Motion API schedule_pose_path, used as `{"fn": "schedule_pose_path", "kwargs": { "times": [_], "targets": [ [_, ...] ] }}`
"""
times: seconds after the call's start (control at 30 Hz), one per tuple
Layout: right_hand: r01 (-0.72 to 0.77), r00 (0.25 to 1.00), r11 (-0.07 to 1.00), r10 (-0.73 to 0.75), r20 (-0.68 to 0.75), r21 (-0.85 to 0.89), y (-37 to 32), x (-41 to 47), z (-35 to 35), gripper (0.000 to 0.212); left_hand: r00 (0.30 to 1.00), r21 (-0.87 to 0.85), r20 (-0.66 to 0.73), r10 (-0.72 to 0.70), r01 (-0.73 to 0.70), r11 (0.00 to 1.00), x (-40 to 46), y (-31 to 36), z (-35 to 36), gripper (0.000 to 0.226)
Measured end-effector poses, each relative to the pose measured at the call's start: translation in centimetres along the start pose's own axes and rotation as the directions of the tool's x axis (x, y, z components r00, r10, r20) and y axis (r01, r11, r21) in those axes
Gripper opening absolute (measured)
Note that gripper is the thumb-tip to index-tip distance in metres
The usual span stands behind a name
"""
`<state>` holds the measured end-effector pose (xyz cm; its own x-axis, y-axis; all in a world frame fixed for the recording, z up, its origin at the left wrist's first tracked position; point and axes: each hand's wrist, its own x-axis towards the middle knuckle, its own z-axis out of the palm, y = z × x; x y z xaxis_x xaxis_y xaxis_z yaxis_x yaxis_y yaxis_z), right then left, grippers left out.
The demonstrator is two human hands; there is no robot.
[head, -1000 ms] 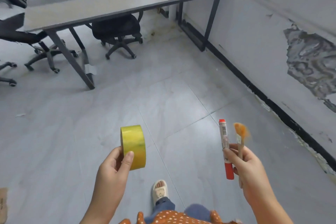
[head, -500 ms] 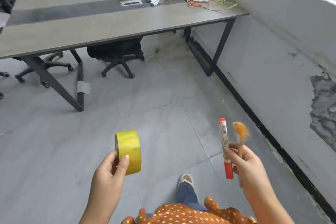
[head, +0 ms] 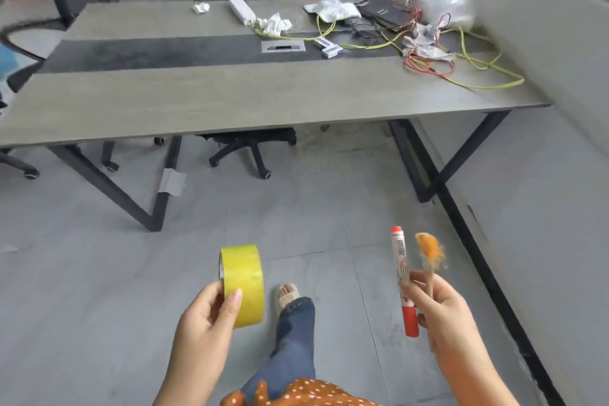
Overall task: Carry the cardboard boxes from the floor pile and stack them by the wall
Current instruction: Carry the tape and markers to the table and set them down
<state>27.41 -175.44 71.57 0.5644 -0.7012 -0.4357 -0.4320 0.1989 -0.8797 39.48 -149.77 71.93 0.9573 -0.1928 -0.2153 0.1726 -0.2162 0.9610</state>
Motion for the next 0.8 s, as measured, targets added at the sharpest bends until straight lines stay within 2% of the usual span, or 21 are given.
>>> {"fn": "schedule_pose_path", "kwargs": {
  "times": [0.1,0.37,0.8],
  "targets": [
    [0.004,0.999,1.0,-0.004,-0.036,0.0,-3.8,6.1,2.4,0.004,1.0,0.011,0.006,0.014,-0.014,1.0,7.8,2.6,1.2,0.02],
    [0.038,0.999,0.999,-0.039,-0.022,-0.032,-13.6,20.4,9.6,0.006,0.998,0.064,-0.008,0.06,-0.059,0.996,24.9,9.3,3.2,0.016],
    [0.077,0.972,0.978,-0.031,0.233,-0.193,-25.5,46.1,17.6,0.003,0.999,0.174,-0.051,-0.014,0.022,0.984,47.2,12.3,10.7,0.015]
  ]
}}
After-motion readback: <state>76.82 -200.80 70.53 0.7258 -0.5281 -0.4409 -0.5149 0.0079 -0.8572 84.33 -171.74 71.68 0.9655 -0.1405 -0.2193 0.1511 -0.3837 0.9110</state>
